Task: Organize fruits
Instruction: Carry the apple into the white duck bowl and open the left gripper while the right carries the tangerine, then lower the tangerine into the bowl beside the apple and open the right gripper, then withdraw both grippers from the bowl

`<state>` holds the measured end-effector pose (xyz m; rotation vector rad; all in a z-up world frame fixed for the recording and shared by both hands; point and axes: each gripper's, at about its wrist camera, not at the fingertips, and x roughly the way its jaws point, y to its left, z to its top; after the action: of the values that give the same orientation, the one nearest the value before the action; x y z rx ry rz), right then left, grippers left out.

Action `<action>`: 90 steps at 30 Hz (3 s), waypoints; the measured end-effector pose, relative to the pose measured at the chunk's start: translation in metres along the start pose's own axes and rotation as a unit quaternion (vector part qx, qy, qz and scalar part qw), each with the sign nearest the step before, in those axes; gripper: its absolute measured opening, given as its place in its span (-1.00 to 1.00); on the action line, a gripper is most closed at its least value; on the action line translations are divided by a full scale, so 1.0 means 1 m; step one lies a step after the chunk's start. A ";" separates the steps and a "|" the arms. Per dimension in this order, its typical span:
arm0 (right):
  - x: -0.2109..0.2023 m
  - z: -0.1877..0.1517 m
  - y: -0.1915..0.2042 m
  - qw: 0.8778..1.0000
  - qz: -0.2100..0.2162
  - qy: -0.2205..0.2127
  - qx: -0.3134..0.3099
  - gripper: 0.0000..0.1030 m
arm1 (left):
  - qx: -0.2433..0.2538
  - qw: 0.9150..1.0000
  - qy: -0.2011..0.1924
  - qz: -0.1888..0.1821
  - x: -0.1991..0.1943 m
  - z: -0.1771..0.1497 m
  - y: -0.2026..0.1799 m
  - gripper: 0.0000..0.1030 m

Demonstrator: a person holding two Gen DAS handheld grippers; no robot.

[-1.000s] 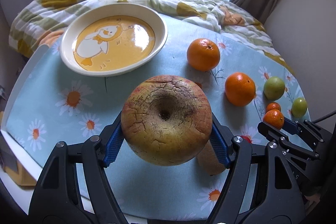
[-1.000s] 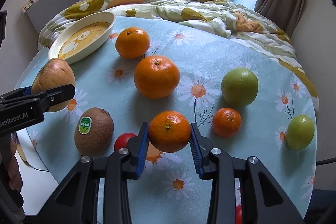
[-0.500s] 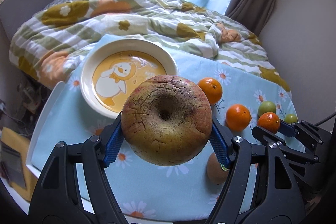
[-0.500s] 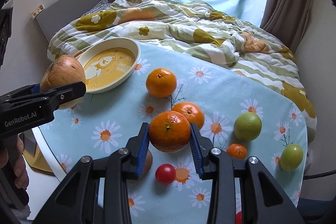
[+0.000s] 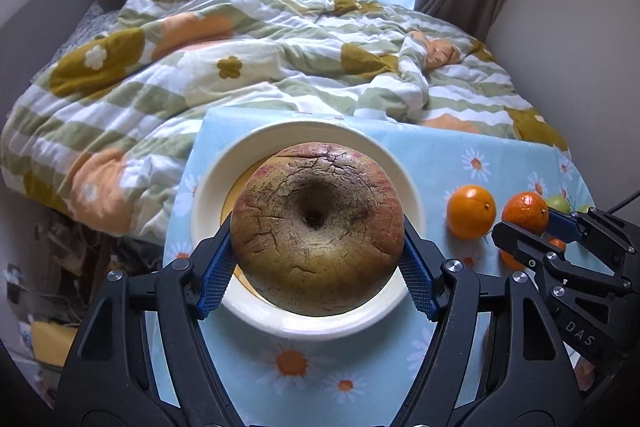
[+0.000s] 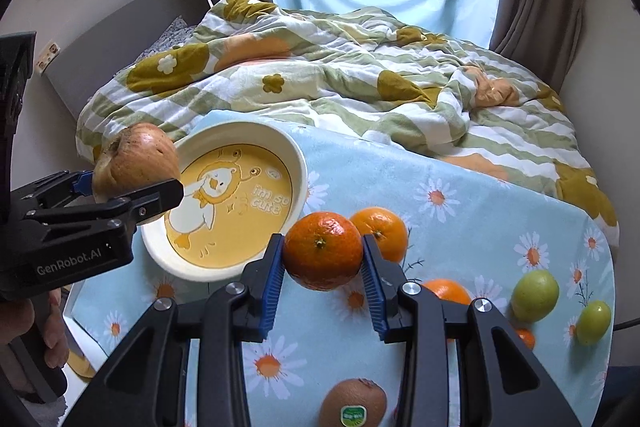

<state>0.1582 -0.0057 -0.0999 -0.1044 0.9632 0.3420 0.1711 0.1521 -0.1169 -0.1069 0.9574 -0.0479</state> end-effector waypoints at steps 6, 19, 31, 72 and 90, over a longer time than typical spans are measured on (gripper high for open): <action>0.024 0.015 0.004 0.999 -0.022 0.009 0.028 -0.33 | 0.030 0.999 0.021 -0.016 0.043 0.020 0.018 0.54; 0.038 0.022 -0.005 0.995 -0.056 0.025 0.082 -0.33 | 0.082 0.995 0.045 -0.013 0.102 0.031 0.023 0.55; 0.030 0.024 -0.013 0.994 -0.060 0.026 0.085 -0.33 | 0.088 0.996 0.010 0.009 0.079 0.037 0.025 1.00; 0.098 0.065 0.046 0.996 0.066 0.007 -0.055 0.87 | 0.005 0.999 0.051 -0.002 0.021 -0.031 0.058 1.00; 0.017 0.060 0.037 1.000 0.026 0.000 -0.004 0.87 | 0.035 0.999 0.018 -0.003 -0.029 -0.009 0.050 1.00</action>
<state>0.2016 0.0471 -0.0771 -0.0857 0.9659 0.3939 0.1467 0.2035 -0.1036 -0.0440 0.9898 -0.0894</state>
